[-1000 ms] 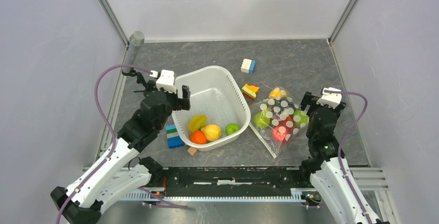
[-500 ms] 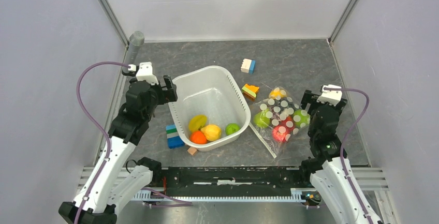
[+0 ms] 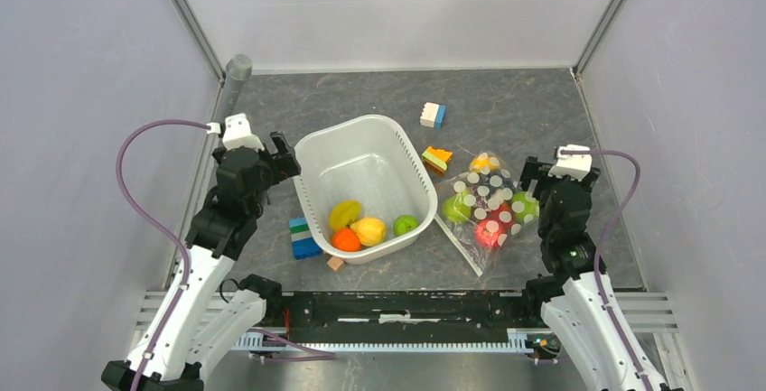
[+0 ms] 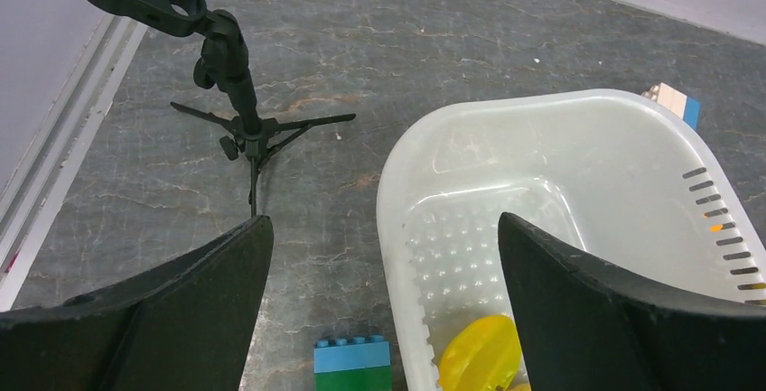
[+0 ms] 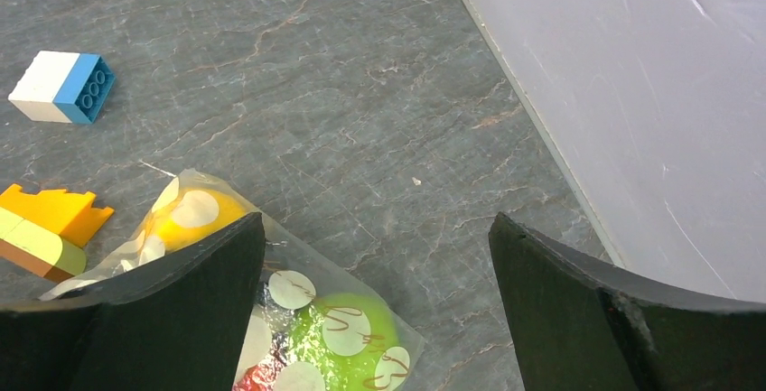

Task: Place the food in the zip-top bag and seal the zipper
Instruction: Reset both arms

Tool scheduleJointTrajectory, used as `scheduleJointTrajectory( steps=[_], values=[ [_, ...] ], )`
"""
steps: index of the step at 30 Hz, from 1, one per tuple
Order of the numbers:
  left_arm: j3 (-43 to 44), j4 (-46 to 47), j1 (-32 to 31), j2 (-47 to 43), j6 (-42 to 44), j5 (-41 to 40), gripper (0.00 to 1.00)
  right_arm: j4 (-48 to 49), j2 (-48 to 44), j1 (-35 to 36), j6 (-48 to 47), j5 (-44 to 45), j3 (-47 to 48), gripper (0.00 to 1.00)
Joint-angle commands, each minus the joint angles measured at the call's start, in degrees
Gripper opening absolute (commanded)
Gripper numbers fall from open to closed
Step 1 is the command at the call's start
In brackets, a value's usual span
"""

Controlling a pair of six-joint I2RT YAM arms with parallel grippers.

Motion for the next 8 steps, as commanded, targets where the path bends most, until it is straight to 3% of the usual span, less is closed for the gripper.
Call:
scheduleJointTrajectory(
  steps=[1,8],
  values=[
    [0.26,1.13,0.25,-0.42,-2.34,-2.31,1.00,0.89,0.69,-0.02,0.92,-1.59,2.70,0.98],
    [-0.04,0.99,0.25,-1.06,-2.23,-1.87,1.00,0.82,1.02,0.03,1.48,-2.48,3.56,0.98]
  ],
)
